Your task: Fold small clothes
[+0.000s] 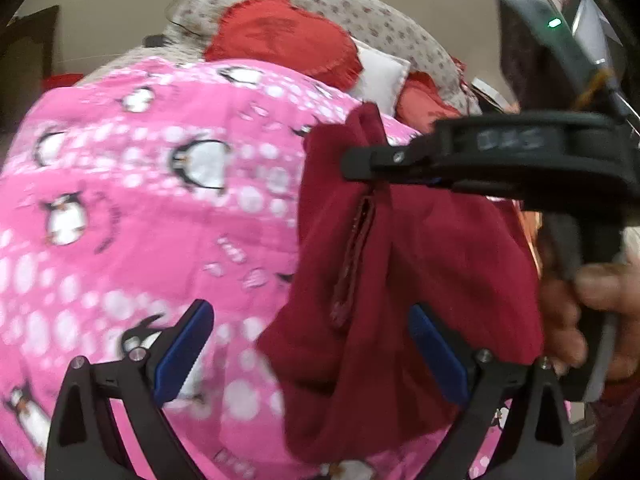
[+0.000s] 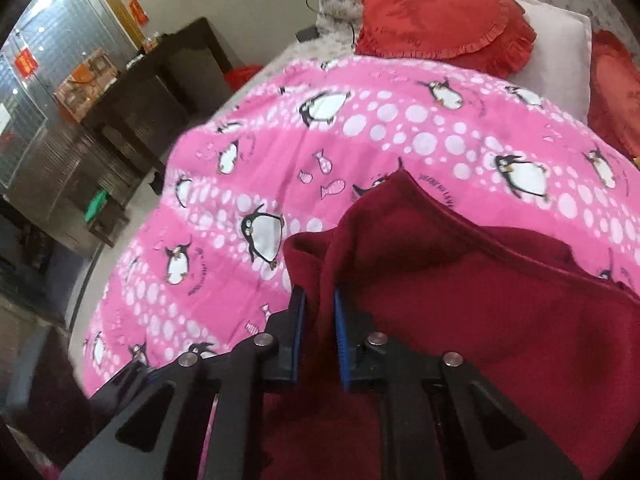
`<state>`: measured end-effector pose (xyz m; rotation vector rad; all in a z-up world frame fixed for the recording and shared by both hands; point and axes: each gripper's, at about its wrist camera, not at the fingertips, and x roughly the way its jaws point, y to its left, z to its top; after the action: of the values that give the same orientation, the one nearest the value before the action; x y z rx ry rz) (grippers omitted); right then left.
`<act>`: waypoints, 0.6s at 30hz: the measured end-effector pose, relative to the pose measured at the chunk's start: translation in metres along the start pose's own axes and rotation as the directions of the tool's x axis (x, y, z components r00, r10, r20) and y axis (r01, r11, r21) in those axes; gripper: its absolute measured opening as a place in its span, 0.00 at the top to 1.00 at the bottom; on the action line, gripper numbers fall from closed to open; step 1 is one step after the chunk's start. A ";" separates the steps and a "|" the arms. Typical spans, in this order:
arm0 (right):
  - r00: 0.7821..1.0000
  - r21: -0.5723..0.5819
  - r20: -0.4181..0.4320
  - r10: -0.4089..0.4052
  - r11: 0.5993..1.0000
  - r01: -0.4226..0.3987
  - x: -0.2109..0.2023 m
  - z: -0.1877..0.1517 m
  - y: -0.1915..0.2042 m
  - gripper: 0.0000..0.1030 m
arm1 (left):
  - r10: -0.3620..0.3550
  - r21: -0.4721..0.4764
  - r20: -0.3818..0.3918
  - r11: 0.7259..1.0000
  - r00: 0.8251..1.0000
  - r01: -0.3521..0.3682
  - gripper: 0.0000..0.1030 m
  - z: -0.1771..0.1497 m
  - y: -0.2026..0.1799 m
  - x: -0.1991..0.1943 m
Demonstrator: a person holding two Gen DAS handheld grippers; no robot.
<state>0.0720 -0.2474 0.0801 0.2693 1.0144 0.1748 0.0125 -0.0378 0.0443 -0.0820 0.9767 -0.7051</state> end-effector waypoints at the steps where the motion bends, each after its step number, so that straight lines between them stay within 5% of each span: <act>1: 1.000 0.005 0.002 0.008 1.000 -0.008 -0.003 0.000 -0.002 1.00 | 0.002 -0.003 -0.018 1.000 1.000 -0.002 0.03 0.001 -0.001 0.009; 2: 1.000 0.011 0.004 0.015 1.000 -0.015 -0.007 0.000 -0.003 1.00 | 0.004 -0.018 -0.033 1.000 0.999 -0.005 0.04 0.001 0.000 0.016; 5: 1.000 0.008 -0.005 0.016 1.000 -0.016 -0.008 0.001 -0.003 1.00 | -0.020 -0.072 -0.077 0.997 0.997 0.015 0.27 0.000 0.004 0.031; 18: 0.999 0.041 -0.032 0.027 0.999 -0.025 0.002 0.000 -0.007 1.00 | -0.036 -0.067 -0.017 0.997 0.999 0.034 0.67 -0.012 -0.008 0.025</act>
<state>0.0734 -0.2535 0.0764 0.3173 1.0479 0.1829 0.0083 -0.0558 0.0222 -0.1514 1.0180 -0.7067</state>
